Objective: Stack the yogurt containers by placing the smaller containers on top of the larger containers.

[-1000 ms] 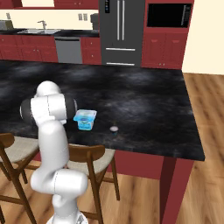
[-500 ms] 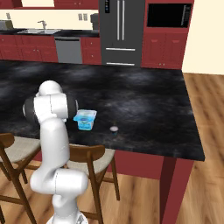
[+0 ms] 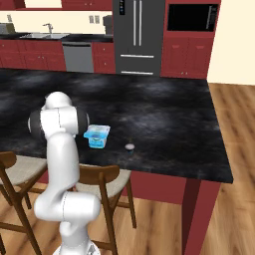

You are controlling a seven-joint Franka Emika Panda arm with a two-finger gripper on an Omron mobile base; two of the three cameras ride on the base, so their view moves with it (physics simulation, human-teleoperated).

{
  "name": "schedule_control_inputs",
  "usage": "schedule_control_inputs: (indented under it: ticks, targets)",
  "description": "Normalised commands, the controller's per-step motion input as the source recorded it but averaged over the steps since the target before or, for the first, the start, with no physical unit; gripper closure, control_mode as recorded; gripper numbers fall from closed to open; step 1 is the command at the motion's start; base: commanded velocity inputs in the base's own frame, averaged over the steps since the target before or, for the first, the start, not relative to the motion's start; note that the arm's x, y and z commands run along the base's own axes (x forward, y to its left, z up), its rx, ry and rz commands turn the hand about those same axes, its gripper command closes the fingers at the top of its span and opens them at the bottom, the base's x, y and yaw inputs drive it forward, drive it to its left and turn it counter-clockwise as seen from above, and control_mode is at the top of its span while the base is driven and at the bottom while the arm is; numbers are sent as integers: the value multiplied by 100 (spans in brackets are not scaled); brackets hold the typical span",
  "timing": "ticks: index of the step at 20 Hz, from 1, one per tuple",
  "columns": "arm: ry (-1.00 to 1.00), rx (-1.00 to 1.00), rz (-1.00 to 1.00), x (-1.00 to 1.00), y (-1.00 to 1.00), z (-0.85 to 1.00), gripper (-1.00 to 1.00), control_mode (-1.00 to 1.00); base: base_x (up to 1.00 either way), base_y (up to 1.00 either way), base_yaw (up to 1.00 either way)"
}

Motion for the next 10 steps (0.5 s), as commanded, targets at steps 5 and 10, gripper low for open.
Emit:
schedule_control_inputs:
  ticks: [5, 10]
  targets:
    - [0, -1, 0, -4, -6, -18, 100, -100, 0, 0, 0]
    - [0, 0, 0, -12, -5, -3, 100, -100, 0, 0, 0]
